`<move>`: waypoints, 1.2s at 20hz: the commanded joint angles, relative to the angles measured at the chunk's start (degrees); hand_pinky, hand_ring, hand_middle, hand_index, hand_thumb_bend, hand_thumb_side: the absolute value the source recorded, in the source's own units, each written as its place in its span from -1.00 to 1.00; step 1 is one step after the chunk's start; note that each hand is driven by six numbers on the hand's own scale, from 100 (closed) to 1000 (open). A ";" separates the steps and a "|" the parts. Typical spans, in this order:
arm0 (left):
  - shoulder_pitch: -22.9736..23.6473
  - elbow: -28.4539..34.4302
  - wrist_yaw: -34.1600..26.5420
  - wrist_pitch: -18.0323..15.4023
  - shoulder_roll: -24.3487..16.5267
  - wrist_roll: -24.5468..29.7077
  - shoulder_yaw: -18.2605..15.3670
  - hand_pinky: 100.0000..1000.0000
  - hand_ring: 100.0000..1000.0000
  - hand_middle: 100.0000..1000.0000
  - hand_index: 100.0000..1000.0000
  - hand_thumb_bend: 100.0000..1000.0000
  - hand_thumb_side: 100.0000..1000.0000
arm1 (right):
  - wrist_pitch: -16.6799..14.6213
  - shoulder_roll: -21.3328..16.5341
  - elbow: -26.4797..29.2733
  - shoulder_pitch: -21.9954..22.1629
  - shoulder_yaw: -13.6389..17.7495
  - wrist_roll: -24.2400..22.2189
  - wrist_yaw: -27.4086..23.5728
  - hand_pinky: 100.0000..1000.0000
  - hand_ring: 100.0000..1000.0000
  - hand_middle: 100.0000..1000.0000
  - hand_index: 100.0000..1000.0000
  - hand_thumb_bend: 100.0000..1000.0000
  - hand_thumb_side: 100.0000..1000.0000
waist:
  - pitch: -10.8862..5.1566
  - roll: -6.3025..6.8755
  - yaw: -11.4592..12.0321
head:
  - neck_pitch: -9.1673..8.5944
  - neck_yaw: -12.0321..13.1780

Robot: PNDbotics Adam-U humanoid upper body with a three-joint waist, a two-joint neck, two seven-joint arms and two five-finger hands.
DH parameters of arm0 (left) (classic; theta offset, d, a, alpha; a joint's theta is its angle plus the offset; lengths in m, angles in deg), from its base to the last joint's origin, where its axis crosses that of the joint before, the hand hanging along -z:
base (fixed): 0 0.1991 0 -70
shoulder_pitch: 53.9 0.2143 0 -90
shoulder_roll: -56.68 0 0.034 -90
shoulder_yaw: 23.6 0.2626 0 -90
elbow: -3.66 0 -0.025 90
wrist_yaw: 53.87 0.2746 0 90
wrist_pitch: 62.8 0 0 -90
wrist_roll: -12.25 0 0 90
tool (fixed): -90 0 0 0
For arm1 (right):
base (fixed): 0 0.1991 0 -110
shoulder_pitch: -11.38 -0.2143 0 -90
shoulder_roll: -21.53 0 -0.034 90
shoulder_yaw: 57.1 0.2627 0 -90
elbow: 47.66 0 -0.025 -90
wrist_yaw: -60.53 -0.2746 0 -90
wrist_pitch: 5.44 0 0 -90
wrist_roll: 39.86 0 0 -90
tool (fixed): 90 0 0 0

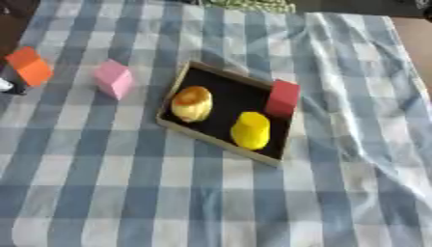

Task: Pick up objects on the table and place them in the box.

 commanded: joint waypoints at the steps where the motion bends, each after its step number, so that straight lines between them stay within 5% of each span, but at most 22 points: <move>1: -1.81 -2.09 -0.32 2.07 -1.39 -2.25 -2.39 0.91 0.81 0.64 0.83 0.32 -0.53 | 0.08 -1.84 0.95 -0.69 0.73 0.11 -0.58 0.56 0.44 0.02 0.35 -0.67 -0.48 | -0.14 -0.63 -0.12 | -1.06 -0.26; 13: -3.70 -7.83 -1.80 12.94 -0.66 -4.78 -4.52 0.91 0.82 0.63 0.77 0.29 -0.40 | 0.04 -1.74 0.95 -0.93 0.95 0.55 -0.82 0.56 0.44 0.02 0.35 -0.68 -0.47 | 1.35 -0.73 -1.17 | -1.78 -0.09; 24: -5.82 -13.74 2.03 17.24 2.42 -4.62 -4.80 0.87 0.78 0.59 0.69 0.24 -0.47 | -0.49 -1.33 0.95 -1.81 0.70 0.63 -1.48 0.56 0.44 0.01 0.35 -0.70 -0.46 | 3.24 -0.53 -2.39 | -3.13 1.17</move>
